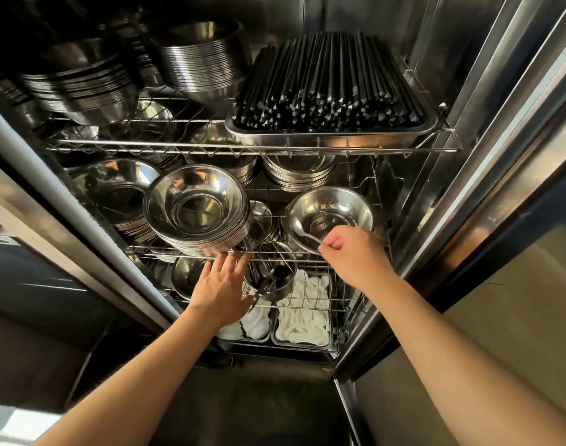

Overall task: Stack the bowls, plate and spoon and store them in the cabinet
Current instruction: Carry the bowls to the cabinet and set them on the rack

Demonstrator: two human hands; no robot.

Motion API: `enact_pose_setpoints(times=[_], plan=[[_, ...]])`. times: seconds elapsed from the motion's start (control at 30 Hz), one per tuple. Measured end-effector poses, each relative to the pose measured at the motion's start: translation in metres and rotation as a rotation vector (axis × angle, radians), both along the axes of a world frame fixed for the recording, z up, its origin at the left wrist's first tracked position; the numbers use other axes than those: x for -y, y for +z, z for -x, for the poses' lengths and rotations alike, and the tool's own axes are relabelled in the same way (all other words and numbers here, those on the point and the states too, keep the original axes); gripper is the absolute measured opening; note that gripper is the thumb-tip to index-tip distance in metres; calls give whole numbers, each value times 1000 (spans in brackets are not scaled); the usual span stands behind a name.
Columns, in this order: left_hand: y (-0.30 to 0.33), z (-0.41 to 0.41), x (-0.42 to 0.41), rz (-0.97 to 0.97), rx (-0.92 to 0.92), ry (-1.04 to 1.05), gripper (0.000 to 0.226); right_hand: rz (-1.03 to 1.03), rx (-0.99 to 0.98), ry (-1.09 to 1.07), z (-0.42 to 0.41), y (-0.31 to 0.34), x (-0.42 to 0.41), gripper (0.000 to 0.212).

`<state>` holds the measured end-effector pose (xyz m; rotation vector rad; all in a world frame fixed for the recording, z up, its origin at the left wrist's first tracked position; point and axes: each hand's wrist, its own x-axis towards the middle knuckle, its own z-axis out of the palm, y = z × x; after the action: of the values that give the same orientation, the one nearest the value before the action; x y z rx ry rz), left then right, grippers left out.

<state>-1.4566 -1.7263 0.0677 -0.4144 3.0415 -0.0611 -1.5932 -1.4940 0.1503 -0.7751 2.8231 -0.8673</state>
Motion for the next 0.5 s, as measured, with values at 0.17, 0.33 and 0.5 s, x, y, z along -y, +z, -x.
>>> enact_pose_setpoints(times=[0.17,0.33,0.5], plan=[[1,1,-1,-8,7,12,95,88,253,135,-36,-11,-5,7],[2,0,-1,-48,3,27,94,-22,372,132,-48,-55,4,5],[5,1,-2,-67,14,30,93,-90,459,49,-37,-102,23,15]])
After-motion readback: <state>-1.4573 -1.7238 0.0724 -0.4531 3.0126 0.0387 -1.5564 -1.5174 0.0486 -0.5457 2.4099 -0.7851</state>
